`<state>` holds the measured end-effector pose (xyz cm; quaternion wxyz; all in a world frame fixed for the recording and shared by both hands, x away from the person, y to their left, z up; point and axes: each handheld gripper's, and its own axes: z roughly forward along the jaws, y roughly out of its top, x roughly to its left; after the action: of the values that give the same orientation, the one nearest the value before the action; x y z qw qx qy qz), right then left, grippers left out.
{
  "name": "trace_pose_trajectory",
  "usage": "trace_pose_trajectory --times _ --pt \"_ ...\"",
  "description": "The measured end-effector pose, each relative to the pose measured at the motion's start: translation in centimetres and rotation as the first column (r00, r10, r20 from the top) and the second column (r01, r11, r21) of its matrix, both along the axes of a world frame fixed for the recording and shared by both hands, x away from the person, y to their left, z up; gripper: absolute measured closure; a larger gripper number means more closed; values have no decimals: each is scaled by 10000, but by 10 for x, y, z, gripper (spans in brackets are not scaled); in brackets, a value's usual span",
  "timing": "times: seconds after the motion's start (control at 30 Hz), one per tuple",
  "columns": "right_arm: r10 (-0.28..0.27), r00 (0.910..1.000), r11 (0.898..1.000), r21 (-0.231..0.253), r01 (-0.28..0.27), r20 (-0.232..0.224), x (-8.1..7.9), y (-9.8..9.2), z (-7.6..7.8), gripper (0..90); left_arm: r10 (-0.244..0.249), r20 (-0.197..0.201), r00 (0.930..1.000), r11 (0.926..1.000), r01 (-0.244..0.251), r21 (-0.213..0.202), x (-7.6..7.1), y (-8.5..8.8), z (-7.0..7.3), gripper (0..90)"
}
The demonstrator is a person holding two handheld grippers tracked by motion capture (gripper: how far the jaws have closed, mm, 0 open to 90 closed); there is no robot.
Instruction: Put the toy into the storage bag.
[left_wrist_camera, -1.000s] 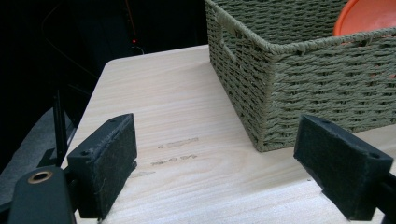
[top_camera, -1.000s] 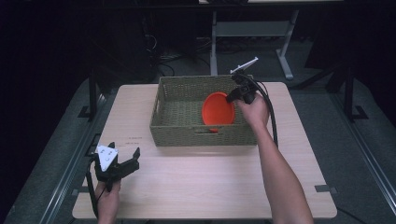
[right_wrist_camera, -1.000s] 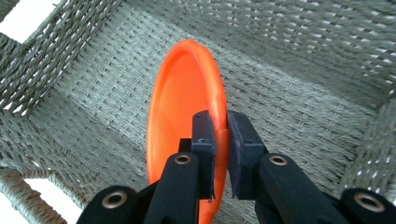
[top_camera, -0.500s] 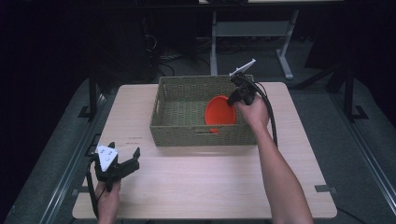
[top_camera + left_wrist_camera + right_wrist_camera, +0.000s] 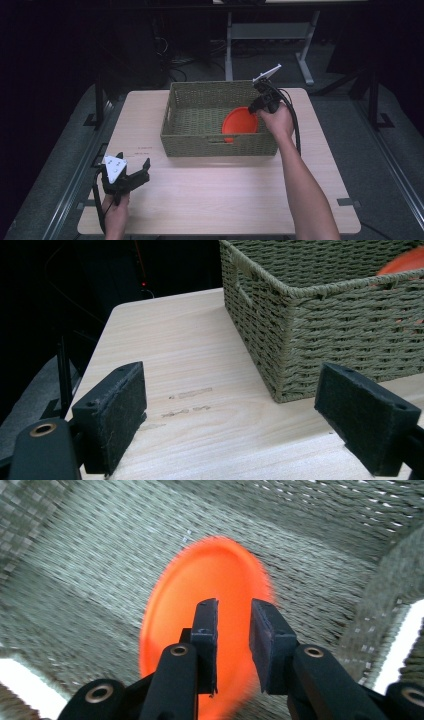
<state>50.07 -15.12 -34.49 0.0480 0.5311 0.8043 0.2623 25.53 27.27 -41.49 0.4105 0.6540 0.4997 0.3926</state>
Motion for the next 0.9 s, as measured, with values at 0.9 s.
trace_pose_trajectory --times 0.9 --pt "578 9983 9925 1076 -586 108 -19 -13 15 548 -14 -25 10000 10000 14 4 2 -2 0 127"
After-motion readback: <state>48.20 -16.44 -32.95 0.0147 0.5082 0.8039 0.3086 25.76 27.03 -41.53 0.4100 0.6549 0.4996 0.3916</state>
